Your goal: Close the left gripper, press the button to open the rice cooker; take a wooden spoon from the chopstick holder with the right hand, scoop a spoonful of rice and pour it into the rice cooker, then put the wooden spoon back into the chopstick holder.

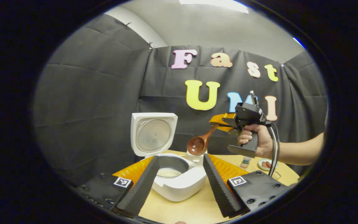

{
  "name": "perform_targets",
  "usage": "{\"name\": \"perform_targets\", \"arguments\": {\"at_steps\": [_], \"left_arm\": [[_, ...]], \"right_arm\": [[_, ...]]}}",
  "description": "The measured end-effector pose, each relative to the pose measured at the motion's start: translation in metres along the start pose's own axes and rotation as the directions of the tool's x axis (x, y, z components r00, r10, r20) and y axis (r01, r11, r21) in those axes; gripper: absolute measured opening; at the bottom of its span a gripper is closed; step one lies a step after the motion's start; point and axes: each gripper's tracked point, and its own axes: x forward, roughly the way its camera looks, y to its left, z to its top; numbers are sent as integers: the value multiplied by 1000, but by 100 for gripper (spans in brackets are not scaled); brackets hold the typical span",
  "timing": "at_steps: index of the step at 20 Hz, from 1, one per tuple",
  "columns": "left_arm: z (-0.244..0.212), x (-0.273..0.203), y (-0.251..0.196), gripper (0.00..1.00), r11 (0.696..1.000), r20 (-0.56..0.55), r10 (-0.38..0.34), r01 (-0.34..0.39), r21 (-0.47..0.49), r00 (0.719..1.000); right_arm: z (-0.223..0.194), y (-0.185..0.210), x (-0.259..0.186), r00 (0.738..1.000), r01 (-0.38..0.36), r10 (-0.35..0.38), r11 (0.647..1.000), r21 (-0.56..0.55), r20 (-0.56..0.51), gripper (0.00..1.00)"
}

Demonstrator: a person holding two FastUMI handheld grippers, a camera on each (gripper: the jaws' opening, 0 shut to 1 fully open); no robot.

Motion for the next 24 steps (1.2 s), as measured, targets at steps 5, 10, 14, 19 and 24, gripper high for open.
{"name": "perform_targets", "arguments": {"at_steps": [5,10,14,19,24], "left_arm": [[1,10,-23,96,997,3,-68,68,-28,998],[5,20,-47,97,993,-2,-118,118,2,993],[8,21,-68,96,983,16,-181,181,-15,983],[7,22,-79,98,982,19,-191,191,-5,981],[12,20,-89,98,981,37,-192,192,-15,981]], "right_arm": [[28,-41,-64,997,59,-61,998,25,50,7],[57,-99,-136,982,160,-163,986,35,96,7],[75,-144,-185,962,246,-249,969,39,116,7],[96,-184,-236,931,320,-328,944,75,162,7],[103,-218,-278,895,404,-408,913,59,182,7]]}}
